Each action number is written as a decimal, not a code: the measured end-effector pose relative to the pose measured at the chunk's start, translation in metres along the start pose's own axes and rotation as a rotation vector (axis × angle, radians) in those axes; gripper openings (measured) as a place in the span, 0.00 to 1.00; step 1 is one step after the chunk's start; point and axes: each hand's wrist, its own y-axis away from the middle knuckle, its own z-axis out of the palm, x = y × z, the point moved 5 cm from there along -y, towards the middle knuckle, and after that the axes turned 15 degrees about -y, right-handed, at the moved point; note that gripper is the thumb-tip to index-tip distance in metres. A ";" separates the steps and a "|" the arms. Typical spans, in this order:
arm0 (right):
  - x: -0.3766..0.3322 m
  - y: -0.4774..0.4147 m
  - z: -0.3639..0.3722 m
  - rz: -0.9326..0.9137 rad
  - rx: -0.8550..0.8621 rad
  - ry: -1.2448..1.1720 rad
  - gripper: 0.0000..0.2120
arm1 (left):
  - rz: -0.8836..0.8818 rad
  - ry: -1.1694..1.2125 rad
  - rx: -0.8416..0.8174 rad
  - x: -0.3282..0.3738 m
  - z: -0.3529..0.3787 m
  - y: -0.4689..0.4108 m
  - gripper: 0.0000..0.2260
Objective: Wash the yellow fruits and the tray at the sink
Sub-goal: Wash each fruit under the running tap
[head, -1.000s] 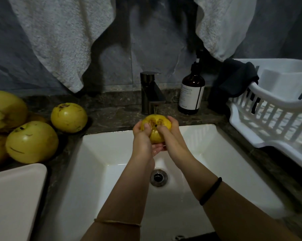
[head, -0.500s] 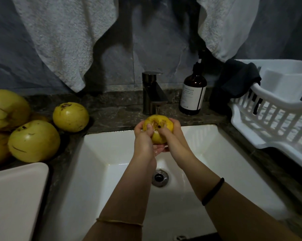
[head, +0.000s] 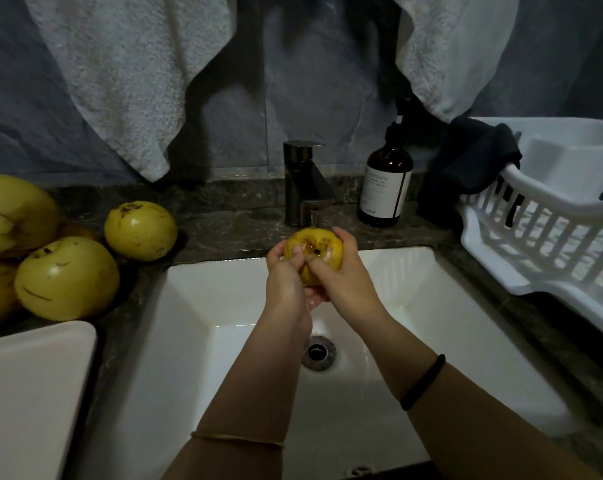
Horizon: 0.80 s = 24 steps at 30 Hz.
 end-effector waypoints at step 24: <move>0.003 -0.003 -0.004 0.024 -0.060 -0.076 0.25 | -0.031 -0.009 0.052 0.000 -0.003 0.001 0.13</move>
